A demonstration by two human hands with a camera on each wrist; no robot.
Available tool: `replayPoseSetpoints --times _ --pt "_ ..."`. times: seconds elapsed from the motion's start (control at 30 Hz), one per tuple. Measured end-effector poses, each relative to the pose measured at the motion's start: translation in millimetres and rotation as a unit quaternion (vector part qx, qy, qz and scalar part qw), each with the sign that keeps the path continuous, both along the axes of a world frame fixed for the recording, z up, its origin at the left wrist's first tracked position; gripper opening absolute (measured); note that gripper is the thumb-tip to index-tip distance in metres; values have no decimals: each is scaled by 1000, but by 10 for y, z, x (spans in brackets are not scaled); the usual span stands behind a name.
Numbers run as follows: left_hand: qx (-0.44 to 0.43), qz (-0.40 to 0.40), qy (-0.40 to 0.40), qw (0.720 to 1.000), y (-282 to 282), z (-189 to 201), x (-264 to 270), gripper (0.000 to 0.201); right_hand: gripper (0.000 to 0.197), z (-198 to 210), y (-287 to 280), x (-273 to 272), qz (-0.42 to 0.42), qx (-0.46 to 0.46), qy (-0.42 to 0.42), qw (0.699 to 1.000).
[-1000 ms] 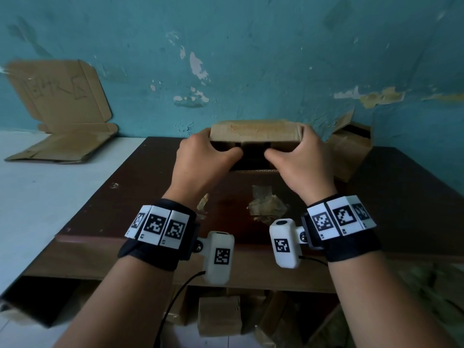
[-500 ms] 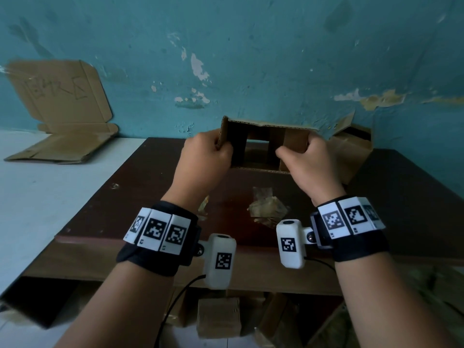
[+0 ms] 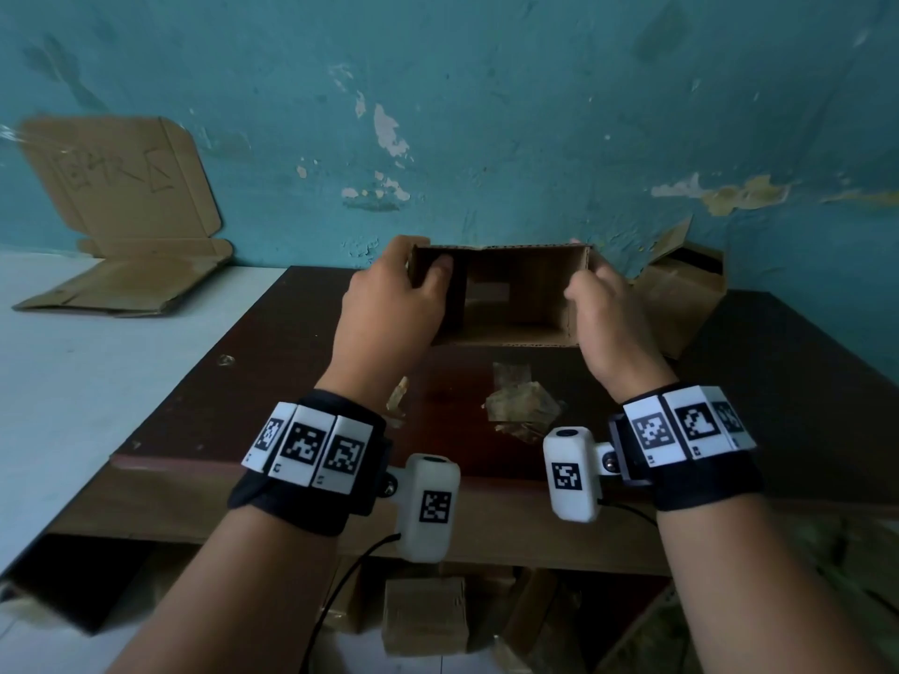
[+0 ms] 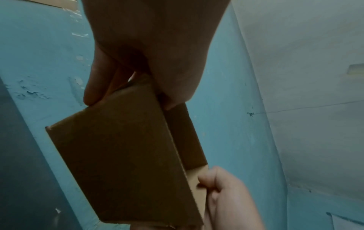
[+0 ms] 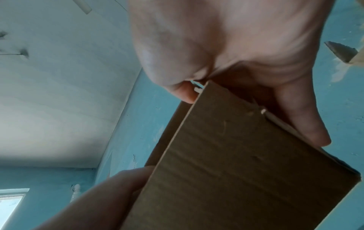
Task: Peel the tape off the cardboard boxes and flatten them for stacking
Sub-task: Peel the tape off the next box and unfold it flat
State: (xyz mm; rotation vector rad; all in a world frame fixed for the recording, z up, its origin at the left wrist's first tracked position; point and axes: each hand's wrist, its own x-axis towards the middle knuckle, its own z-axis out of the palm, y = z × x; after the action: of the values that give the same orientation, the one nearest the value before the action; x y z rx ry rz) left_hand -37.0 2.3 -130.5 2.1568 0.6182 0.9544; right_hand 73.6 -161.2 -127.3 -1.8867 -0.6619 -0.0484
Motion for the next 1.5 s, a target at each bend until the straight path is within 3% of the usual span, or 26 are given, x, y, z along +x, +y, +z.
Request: replayPoseSetpoints --times 0.1,0.33,0.53,0.6,0.7,0.87,0.97,1.0,1.1,1.17,1.27,1.37,1.5 --pt "-22 15 -25 999 47 -16 0 36 32 25 20 -52 9 11 3 1000" --pt "7 57 -23 998 13 -18 -10 42 15 -16 46 -110 55 6 -8 998" --pt "-18 4 -21 1000 -72 -17 -1 51 42 -60 43 -28 46 10 -12 999" --pt "-97 -60 -64 991 -64 -1 -14 55 64 -65 28 11 52 18 12 998" --pt "-229 -110 -107 961 44 31 -18 76 82 -40 -13 18 80 38 36 995" --pt "-312 -129 -180 924 135 124 -62 49 85 35 -51 -54 89 103 54 989" --pt "-297 -135 -204 923 140 105 -85 9 84 43 -54 -35 83 117 67 987" --pt "-289 -137 -203 926 157 87 -91 11 84 37 -48 -13 85 123 71 986" --pt "-253 -142 -189 938 237 27 -66 56 88 5 -21 44 87 144 82 982" --pt "-223 -144 -185 946 262 6 -53 71 94 -21 -4 75 90 151 90 980" --pt "-194 -130 -176 956 239 25 -31 81 63 -32 15 57 121 161 82 976" --pt "-212 -120 -185 952 243 27 1 72 32 -20 22 -11 137 155 58 977" --pt "-238 -125 -220 938 279 12 11 39 35 -8 22 -25 103 208 61 971"
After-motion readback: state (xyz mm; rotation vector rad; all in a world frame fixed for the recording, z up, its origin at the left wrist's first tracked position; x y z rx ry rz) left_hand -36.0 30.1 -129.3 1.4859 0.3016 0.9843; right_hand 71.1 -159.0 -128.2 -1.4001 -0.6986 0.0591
